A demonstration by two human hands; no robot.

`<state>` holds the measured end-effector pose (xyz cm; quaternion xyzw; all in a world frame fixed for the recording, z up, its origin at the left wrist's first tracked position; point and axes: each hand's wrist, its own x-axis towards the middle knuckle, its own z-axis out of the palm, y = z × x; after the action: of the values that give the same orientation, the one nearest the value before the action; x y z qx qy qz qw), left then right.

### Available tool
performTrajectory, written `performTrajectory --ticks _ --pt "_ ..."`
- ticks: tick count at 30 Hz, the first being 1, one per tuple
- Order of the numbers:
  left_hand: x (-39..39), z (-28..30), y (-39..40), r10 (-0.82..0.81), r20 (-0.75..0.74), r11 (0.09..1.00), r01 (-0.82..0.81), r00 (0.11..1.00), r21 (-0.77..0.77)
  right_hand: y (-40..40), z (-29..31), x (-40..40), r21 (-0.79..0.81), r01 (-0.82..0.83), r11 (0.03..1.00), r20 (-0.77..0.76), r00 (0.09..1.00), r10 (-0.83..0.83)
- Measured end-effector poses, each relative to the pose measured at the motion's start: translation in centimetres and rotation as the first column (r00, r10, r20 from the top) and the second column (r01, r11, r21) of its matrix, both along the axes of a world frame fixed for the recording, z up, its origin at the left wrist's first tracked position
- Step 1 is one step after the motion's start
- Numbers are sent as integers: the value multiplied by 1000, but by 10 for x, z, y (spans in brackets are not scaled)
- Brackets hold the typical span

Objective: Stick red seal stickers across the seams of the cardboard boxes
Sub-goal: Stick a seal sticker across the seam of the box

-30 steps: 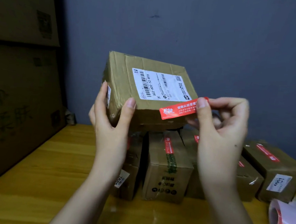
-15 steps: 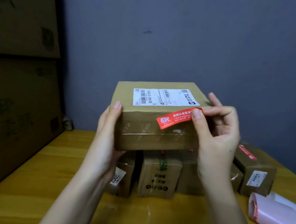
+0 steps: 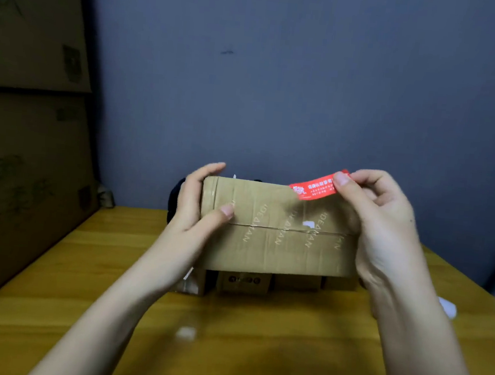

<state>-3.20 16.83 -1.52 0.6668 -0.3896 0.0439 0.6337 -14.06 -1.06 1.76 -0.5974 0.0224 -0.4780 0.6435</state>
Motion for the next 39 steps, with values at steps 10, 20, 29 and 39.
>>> performTrajectory --ticks 10,20,29,39 --pt "-23 -19 -19 -7 -531 991 -64 847 -115 -15 -23 -12 92 -44 995 -270 961 68" --pt "1 -37 -15 42 -747 999 -26 664 34 -18 -55 19 131 -64 989 -391 914 111" --pt "11 -61 -18 353 -88 895 -309 931 322 -5 -64 30 -54 25 998 -290 956 -39" --pt "-13 -22 -35 256 71 943 -265 964 203 1 -63 28 -121 162 979 -119 977 -176"
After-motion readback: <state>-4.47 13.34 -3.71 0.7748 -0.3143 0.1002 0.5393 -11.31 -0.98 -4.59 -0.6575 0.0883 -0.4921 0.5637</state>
